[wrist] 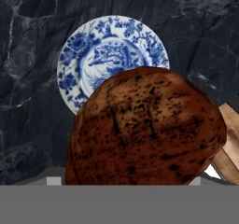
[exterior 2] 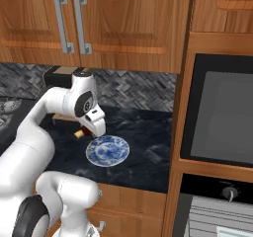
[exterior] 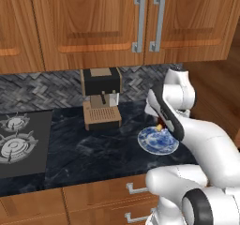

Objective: Place the steak on the rack of the oven.

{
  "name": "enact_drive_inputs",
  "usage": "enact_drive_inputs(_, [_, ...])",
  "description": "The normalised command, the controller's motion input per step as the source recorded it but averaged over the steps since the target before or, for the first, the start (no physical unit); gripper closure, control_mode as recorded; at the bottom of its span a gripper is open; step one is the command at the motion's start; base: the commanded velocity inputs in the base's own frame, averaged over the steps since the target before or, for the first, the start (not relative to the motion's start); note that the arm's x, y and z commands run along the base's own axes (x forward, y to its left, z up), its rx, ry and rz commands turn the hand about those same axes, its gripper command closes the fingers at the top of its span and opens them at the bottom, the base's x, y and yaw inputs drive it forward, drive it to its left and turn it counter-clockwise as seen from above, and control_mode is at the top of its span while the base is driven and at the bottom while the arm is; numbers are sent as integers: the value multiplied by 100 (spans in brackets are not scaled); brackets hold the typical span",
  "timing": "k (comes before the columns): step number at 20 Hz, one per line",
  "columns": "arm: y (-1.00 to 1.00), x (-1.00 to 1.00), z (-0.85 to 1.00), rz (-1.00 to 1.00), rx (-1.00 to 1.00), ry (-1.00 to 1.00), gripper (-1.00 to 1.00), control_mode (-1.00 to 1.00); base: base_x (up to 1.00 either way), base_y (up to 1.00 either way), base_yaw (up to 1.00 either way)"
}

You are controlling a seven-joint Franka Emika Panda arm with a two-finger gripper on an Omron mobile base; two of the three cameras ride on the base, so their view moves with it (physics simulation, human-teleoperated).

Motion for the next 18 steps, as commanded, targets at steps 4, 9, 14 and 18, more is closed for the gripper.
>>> enact_drive_inputs(4, [0, -3, 1, 0, 0, -2, 100, -100, 0, 0, 0])
enact_drive_inputs(9, [0, -20, 8, 9, 0, -2, 100, -100, 0, 0, 0])
enact_drive_inputs(14, [0, -34, 15, 12, 0, -7, 100, -100, 0, 0, 0])
enact_drive_inputs(18, [-19, -41, 5, 15, 0, -7, 100, -100, 0, 0, 0])
